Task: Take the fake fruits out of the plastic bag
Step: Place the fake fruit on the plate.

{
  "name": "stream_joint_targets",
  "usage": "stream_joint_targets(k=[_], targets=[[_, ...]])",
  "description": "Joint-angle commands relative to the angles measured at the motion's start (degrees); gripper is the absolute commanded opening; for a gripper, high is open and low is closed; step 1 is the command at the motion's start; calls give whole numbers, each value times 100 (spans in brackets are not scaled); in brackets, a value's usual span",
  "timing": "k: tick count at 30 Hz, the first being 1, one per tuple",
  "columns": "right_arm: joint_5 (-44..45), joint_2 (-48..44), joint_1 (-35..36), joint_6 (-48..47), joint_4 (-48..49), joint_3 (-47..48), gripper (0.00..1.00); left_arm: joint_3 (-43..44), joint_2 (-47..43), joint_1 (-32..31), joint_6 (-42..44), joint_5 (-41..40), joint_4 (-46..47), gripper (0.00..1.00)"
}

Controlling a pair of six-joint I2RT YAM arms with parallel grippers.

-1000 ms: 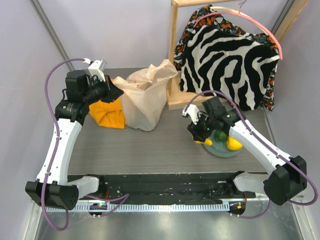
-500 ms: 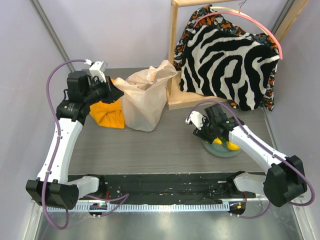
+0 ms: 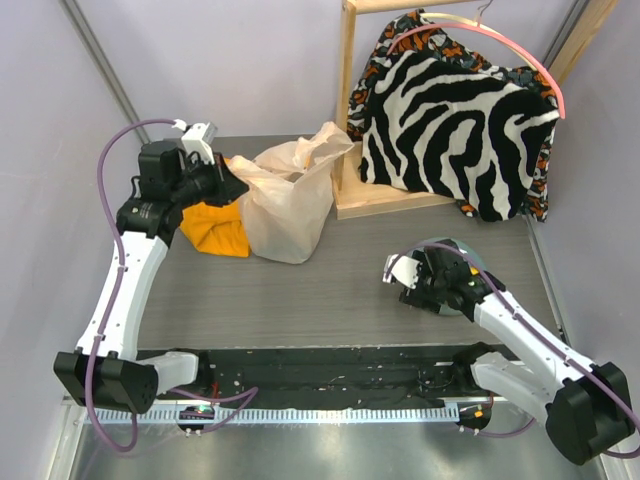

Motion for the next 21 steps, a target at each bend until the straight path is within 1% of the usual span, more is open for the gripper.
stream_joint_targets(k=[1,2,3,5,6,7,8,9,10,11,12,14,15,16,17,18,19,20,21], targets=[[-603,77,-23,197,-186,741,91,221,92,-13,217,86,75,0],[-831,164,-15,250,-536,943,94,248,101,-13,261,113,40,0],[-1356,200,-23,302,-687,1328,100,256,101,-5,288,130,-4,0],[-1842,314,-15,496,-1055,1734,100,239,66,-5,367,174,-119,0],[-2271,437,-15,566,-1127,2171,100,222,40,-5,384,183,-162,0],[-2519,507,-6,836,-1154,2393,100,161,14,-5,402,192,-241,0],[-2712,595,-15,1039,-1093,2630,99,116,-56,-13,428,175,-285,0],[-2854,848,-15,1407,-962,3137,100,72,-100,-13,463,183,-338,0],[-3090,990,-15,2098,-639,3403,100,-6,-127,-5,516,174,-434,0],[-3223,1200,-6,2461,-514,3684,100,-146,-188,-13,664,131,-496,0],[-3381,1594,-6,2752,-408,4279,100,-235,-215,-13,744,87,-566,0],[-3855,2070,-15,3393,-285,4906,100,-471,-285,-5,955,-27,-716,0],[-3987,2264,-6,3545,-232,5413,100,-543,-320,-13,1156,-71,-751,0],[-4067,2640,3,3755,-14,5627,100,-595,-347,-13,1245,-150,-821,0],[-4103,2783,3,4149,171,5812,100,-631,-373,-5,1333,-203,-865,0],[-4103,2915,3,4327,390,6040,100,-675,-425,-5,1429,-334,-901,0],[-4016,3073,73,4407,897,6077,100,-666,-452,-13,1578,-379,-997,0],[-3511,3135,152,4425,1137,6112,100,-649,-470,-5,1658,-423,-1033,0],[-3244,3180,222,4390,1409,6104,100,-640,-548,-5,1702,-449,-1059,0]])
